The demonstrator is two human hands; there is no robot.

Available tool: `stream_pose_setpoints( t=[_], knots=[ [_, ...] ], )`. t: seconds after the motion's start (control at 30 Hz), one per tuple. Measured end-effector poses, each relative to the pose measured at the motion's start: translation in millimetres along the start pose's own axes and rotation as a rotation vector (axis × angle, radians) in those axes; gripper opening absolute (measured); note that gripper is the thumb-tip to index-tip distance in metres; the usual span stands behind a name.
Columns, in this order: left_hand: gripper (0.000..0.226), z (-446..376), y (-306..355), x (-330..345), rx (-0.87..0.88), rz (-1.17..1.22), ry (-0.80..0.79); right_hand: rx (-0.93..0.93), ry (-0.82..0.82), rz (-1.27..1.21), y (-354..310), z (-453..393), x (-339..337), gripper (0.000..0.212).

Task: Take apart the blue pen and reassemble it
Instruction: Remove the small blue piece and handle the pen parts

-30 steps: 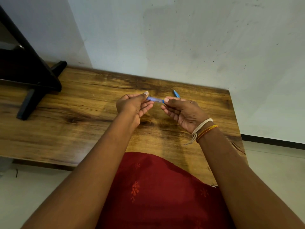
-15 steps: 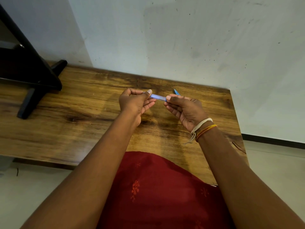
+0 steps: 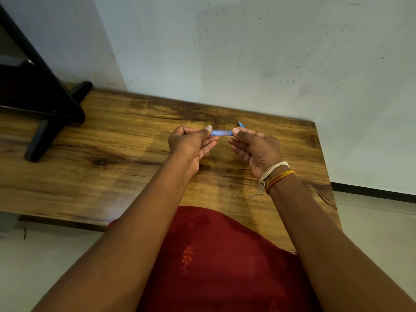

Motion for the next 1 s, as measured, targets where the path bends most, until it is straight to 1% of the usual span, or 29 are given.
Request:
stream_pose_setpoints(
  t=[0.2, 0.33, 0.4, 0.47, 0.53, 0.57, 0.67, 0.73, 0.77, 0.87, 0.93, 1.0],
  knots=[
    [0.024, -1, -5, -3, -0.009, -0.009, 0.025, -0.014, -0.016, -0.005, 3, 0, -1, 0.008],
    [0.022, -1, -6, -4, -0.018, -0.146, -0.004, -0.007, 0.041, 0.033, 4, -4, -5, 0.005],
    [0.021, -2, -6, -5, -0.029, -0.235, -0.012, -0.002, 0.083, 0.076, 4, -8, -9, 0.008],
    [0.019, -3, -7, -7, -0.037, -0.307, 0.001, 0.012, 0.087, 0.178, 5, -11, -12, 0.011],
    [0.017, -4, -7, -10, -0.051, -0.326, 0.024, 0.005, 0.100, 0.340, 6, -13, -15, 0.013],
    [0.016, -5, -8, -11, -0.061, -0.325, 0.036, -0.037, 0.148, 0.447, 2, -13, -20, 0.016],
    [0.016, -6, -7, -14, -0.076, -0.310, 0.071, -0.260, 0.385, 0.825, -18, -13, -39, 0.019],
    [0.016, -6, -7, -15, -0.082, -0.293, 0.082, -0.319, 0.463, 0.999, -26, -13, -47, 0.018],
    [0.015, -6, -8, -15, -0.084, -0.287, 0.084, -0.311, 0.463, 1.056, -26, -14, -49, 0.020],
    [0.016, -4, -8, -14, -0.066, -0.325, 0.092, -0.284, 0.377, 1.217, -16, -16, -45, 0.024],
    [0.018, -5, -8, -13, -0.018, -0.439, 0.102, -0.294, 0.363, 1.244, -14, -15, -42, 0.019],
    [0.019, -6, -6, -12, 0.057, -0.631, 0.101, -0.284, 0.372, 1.228, -15, -15, -43, 0.018]
  ],
)
Point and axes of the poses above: each hand's wrist, its own z-axis away from the middle knuckle, its own x-axis out of the palm, y = z × x, the point moved 5 cm from there along -z, towards the middle knuckle, and after that the axes turned 5 degrees about z, right-handed, at the moved point
